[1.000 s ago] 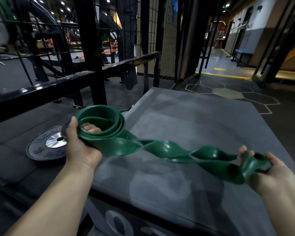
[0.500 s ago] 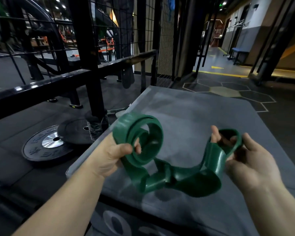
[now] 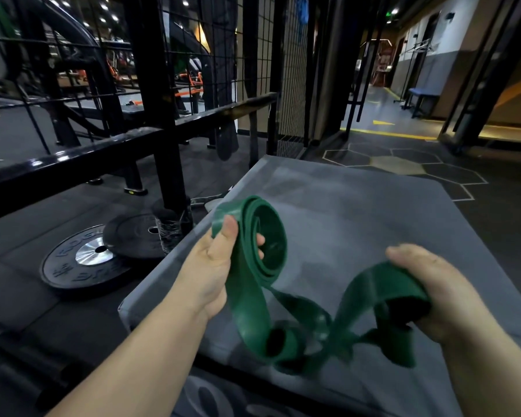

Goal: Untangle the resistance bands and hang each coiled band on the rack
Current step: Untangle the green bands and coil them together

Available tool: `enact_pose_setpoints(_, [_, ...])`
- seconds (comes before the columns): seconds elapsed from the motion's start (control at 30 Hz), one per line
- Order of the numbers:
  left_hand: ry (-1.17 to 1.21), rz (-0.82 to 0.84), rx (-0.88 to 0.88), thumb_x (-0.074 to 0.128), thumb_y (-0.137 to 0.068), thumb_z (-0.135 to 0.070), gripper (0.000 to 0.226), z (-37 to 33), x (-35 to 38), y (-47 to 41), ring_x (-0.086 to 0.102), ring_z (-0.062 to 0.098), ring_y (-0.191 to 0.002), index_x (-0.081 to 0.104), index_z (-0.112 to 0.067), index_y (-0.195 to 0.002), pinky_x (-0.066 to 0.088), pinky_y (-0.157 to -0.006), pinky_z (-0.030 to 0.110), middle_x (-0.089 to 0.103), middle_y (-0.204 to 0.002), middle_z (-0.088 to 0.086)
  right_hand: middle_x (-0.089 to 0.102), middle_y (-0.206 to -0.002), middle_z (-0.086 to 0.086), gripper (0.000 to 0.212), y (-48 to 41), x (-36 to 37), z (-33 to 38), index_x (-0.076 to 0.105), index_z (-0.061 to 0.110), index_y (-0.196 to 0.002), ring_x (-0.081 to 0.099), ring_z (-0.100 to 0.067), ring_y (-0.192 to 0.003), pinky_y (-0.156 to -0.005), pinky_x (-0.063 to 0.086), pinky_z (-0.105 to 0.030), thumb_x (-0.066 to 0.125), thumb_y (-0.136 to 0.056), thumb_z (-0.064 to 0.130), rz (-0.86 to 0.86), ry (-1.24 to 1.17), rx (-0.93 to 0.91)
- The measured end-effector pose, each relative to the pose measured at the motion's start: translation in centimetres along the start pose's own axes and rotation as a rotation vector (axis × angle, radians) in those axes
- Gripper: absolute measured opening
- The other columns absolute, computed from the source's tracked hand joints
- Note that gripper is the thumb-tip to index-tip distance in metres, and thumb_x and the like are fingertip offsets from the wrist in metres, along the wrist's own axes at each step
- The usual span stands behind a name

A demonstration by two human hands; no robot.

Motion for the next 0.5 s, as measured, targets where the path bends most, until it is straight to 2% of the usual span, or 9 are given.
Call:
enact_pose_setpoints(0.07, [0.013, -0.097, -0.025, 0.056, -0.068, -0.063, 0.053, -0.2, -0.4, -0.3, 0.065, 0.02, -0.062, 0.071, -0.012, -0.072, 0.056, -0.057, 0.031, 0.069, -0.067, 0.005, 0.04, -0.049, -0.003, 0.054, -0.5, -0.3, -0.8, 0.048, 0.016, -0.051, 0.038, -0.014, -0.043, -0.046, 0.031, -0.025, 0.09, -0.057, 0.048, 0.055, 0.467, -0.082])
enact_pose_setpoints(0.13, [0.072, -0.159, -0.043, 0.052, -0.07, -0.058, 0.048, -0.4, -0.6, -0.6, 0.064, 0.017, -0.061, 0.069, -0.013, -0.073, 0.054, -0.061, 0.032, 0.068, -0.066, 0.002, 0.039, -0.047, 0.003, 0.049, -1.0, -0.1, -1.5, 0.047, 0.017, -0.05, 0.038, -0.009, -0.043, -0.048, 0.032, -0.026, 0.083, -0.071, 0.043, 0.073, 0.887, -0.157])
enact_pose_setpoints(0.17, [0.123, -0.176, -0.042, 0.051, -0.071, -0.058, 0.048, -0.6, -0.6, -0.8, 0.063, 0.015, -0.059, 0.067, -0.013, -0.077, 0.054, -0.06, 0.031, 0.067, -0.066, 0.0, 0.041, -0.046, 0.004, 0.048, -1.1, 0.3, -1.6, 0.048, 0.018, -0.052, 0.039, -0.008, -0.043, -0.049, 0.033, -0.026, 0.078, -0.074, 0.048, 0.081, 1.079, -0.201])
enact_pose_setpoints(0.23, [0.202, -0.197, -0.035, 0.049, -0.074, -0.06, 0.05, -0.9, -0.5, -1.1, 0.063, 0.012, -0.057, 0.064, -0.013, -0.081, 0.054, -0.055, 0.027, 0.065, -0.065, -0.002, 0.052, -0.056, 0.006, 0.043, -1.0, 1.4, -1.8, 0.055, 0.024, -0.065, 0.051, -0.009, -0.054, -0.056, 0.039, -0.027, 0.068, -0.073, 0.064, 0.128, 1.347, -0.229])
enact_pose_setpoints(0.27, [0.219, -0.201, -0.029, 0.048, -0.076, -0.061, 0.05, -1.1, -0.3, -1.2, 0.063, 0.012, -0.057, 0.064, -0.013, -0.081, 0.054, -0.055, 0.027, 0.065, -0.065, -0.003, 0.059, -0.068, 0.01, 0.04, -0.8, 2.1, -2.2, 0.059, 0.029, -0.08, 0.055, -0.006, -0.065, -0.063, 0.042, -0.026, 0.064, -0.074, 0.068, 0.161, 1.416, -0.198])
enact_pose_setpoints(0.3, [0.234, -0.199, -0.02, 0.046, -0.08, -0.061, 0.05, -1.2, 0.1, -1.2, 0.063, 0.011, -0.058, 0.064, -0.014, -0.081, 0.055, -0.057, 0.028, 0.065, -0.065, -0.003, 0.062, -0.086, 0.014, 0.043, -0.5, 2.8, -2.6, 0.058, 0.035, -0.099, 0.058, -0.006, -0.078, -0.07, 0.043, -0.025, 0.061, -0.076, 0.071, 0.196, 1.454, -0.185])
enact_pose_setpoints(0.37, [0.283, -0.182, -0.015, 0.042, -0.089, -0.058, 0.05, -1.3, 1.0, -1.1, 0.063, 0.011, -0.058, 0.063, -0.014, -0.078, 0.057, -0.061, 0.027, 0.065, -0.063, -0.005, 0.053, -0.117, 0.021, 0.066, 0.0, 4.7, -3.7, 0.046, 0.041, -0.128, 0.057, -0.003, -0.101, -0.085, 0.045, -0.023, 0.055, -0.074, 0.078, 0.286, 1.426, -0.241])
enact_pose_setpoints(0.43, [0.342, -0.145, -0.036, 0.044, -0.084, -0.06, 0.05, -1.2, 2.2, -0.8, 0.061, 0.011, -0.059, 0.063, -0.014, -0.074, 0.055, -0.063, 0.027, 0.063, -0.061, -0.005, 0.045, -0.126, 0.028, 0.078, 0.5, 6.9, -4.5, 0.043, 0.043, -0.135, 0.053, 0.006, -0.109, -0.093, 0.046, -0.022, 0.053, -0.068, 0.083, 0.365, 1.203, -0.302])
enact_pose_setpoints(0.5, [0.4, -0.1, -0.047, 0.047, -0.073, -0.062, 0.05, -1.1, 3.2, -0.5, 0.058, 0.011, -0.056, 0.062, -0.014, -0.071, 0.054, -0.058, 0.024, 0.06, -0.059, -0.004, 0.047, -0.125, 0.031, 0.071, 0.6, 8.3, -5.0, 0.044, 0.049, -0.128, 0.05, 0.009, -0.113, -0.094, 0.045, -0.018, 0.058, -0.065, 0.077, 0.385, 0.952, -0.299])
Point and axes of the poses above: each hand's wrist, its own y-axis away from the middle knuckle, its own x-axis out of the palm, z = x × y, the point moved 6 cm from there along -y, towards the middle knuckle
